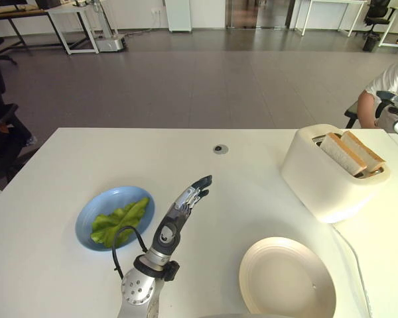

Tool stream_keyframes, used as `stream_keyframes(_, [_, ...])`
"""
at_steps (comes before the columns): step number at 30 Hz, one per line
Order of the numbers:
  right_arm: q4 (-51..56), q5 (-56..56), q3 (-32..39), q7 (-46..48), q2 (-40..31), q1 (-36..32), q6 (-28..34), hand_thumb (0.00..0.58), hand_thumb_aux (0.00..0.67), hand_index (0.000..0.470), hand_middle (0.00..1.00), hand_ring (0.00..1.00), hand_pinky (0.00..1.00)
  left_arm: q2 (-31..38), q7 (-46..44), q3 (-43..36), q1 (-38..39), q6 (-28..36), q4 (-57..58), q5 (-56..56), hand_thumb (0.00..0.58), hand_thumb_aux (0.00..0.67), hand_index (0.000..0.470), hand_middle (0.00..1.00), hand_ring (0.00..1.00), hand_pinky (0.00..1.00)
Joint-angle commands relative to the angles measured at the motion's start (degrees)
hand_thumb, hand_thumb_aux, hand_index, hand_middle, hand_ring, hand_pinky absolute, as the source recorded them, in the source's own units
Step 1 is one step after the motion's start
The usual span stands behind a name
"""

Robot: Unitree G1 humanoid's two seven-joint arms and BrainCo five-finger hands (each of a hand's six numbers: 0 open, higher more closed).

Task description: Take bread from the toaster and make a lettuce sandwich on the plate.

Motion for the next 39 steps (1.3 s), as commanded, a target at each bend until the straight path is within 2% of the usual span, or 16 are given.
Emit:
stream_keyframes(1, [9.2, -7.2, 4.1, -3.5, -2.8, 1.4, -1.1, 0.000, 0.000, 0.000, 0.00, 0.00, 0.00, 0.0, 0.0, -0.1, 0.2, -0.1, 1.0, 0.8, 0.000, 0.000, 0.000, 0.00, 0.00, 0.00])
stream_keyframes(4, [11.3, -9.0, 5.9, -5.0, -3.3, 1.7, -1.4, 0.000, 0.000, 0.000, 0.00, 0.00, 0.00, 0.0, -0.2, -0.1, 0.3, -0.5, 1.1, 0.6, 0.000, 0.000, 0.000, 0.00, 0.00, 0.00])
stream_keyframes(5, [12.0, -9.7, 6.4, -5.6, -3.8, 1.7, -1.2, 0.271, 0.181, 0.127, 0.00, 0.00, 0.00, 0.1, -0.2, -0.1, 0.4, -0.6, 1.1, 0.5, 0.000, 0.000, 0.000, 0.00, 0.00, 0.00])
stream_keyframes(6, [12.3, -10.1, 6.7, -5.9, -4.1, 1.9, -1.1, 0.390, 0.286, 0.201, 0.00, 0.00, 0.00, 0.1, -0.3, -0.1, 0.3, -0.7, 1.2, 0.4, 0.000, 0.000, 0.000, 0.00, 0.00, 0.00])
stream_keyframes(7, [12.6, -10.4, 7.0, -6.1, -4.4, 2.1, -1.1, 0.436, 0.336, 0.236, 0.00, 0.00, 0.00, 0.1, -0.4, -0.1, 0.3, -0.8, 1.3, 0.4, 0.000, 0.000, 0.000, 0.00, 0.00, 0.00])
stream_keyframes(14, [11.2, -9.8, 8.8, -5.4, -4.1, 3.2, -1.4, 0.487, 0.402, 0.282, 0.00, 0.00, 0.00, 0.2, -0.6, 0.0, 0.4, -1.2, 1.4, 0.2, 0.000, 0.000, 0.000, 0.00, 0.00, 0.00])
stream_keyframes(15, [10.7, -9.1, 9.0, -4.8, -3.8, 3.2, -1.4, 0.505, 0.428, 0.300, 0.00, 0.00, 0.00, 0.2, -0.6, 0.0, 0.4, -1.2, 1.5, 0.2, 0.000, 0.000, 0.000, 0.00, 0.00, 0.00])
stream_keyframes(16, [10.3, -8.5, 9.2, -4.3, -3.5, 3.3, -1.4, 0.527, 0.468, 0.328, 0.00, 0.00, 0.00, 0.2, -0.7, 0.0, 0.4, -1.3, 1.5, 0.2, 0.000, 0.000, 0.000, 0.00, 0.00, 0.00])
stream_keyframes(17, [10.0, -7.8, 9.2, -3.9, -3.1, 3.2, -1.5, 0.561, 0.549, 0.385, 0.00, 0.00, 0.00, 0.2, -0.7, 0.0, 0.5, -1.3, 1.5, 0.2, 0.000, 0.000, 0.000, 0.00, 0.00, 0.00])
stream_keyframes(18, [9.6, -7.0, 9.1, -3.6, -2.8, 3.1, -1.4, 0.580, 0.670, 0.470, 0.00, 0.00, 0.00, 0.2, -0.7, 0.1, 0.4, -1.4, 1.6, 0.2, 0.000, 0.000, 0.000, 0.00, 0.00, 0.00])
stream_keyframes(22, [6.8, 3.9, 4.8, -0.7, -0.1, 0.5, 2.9, 0.580, 0.670, 0.470, 0.00, 0.00, 0.00, 0.1, -0.5, 0.4, 0.5, -1.9, 2.0, 0.2, 0.000, 0.000, 0.000, 0.00, 0.00, 0.00])
stream_keyframes(26, [6.2, 18.0, -1.7, 4.8, -0.1, -5.6, 11.7, 0.580, 0.670, 0.470, 0.00, 0.00, 0.00, 0.0, 0.1, 1.0, 0.9, -3.1, 2.4, 1.0, 0.000, 0.000, 0.000, 0.00, 0.00, 0.00])
stream_keyframes(30, [2.9, 30.6, -4.9, 15.6, -2.5, -8.0, 22.4, 0.580, 0.670, 0.470, 0.00, 0.00, 0.00, -0.2, 1.1, 1.4, 2.1, -3.7, 0.2, 0.6, 0.000, 0.000, 0.000, 0.00, 0.00, 0.00])
stream_keyframes(32, [-0.4, 36.8, -5.7, 22.5, -4.2, -7.5, 28.2, 0.580, 0.670, 0.470, 0.00, 0.00, 0.00, -0.2, 1.7, 1.8, 2.6, -3.7, -1.1, 0.8, 0.000, 0.000, 0.000, 0.00, 0.00, 0.00])
stream_keyframes(35, [-6.2, 46.4, -6.8, 36.7, -7.5, -3.1, 35.8, 0.580, 0.670, 0.470, 0.00, 0.00, 0.00, 0.9, 1.7, 1.3, 3.7, -3.9, -5.4, 3.6, 0.000, 0.000, 0.000, 0.00, 0.00, 0.00])
stream_keyframes(39, [-10.8, 53.7, -9.6, 50.9, -8.9, 2.6, 38.9, 0.580, 0.670, 0.470, 0.00, 0.00, 0.00, 3.6, 0.2, 0.8, 4.6, -3.0, -13.0, 5.3, 0.000, 0.000, 0.000, 0.00, 0.00, 0.00])
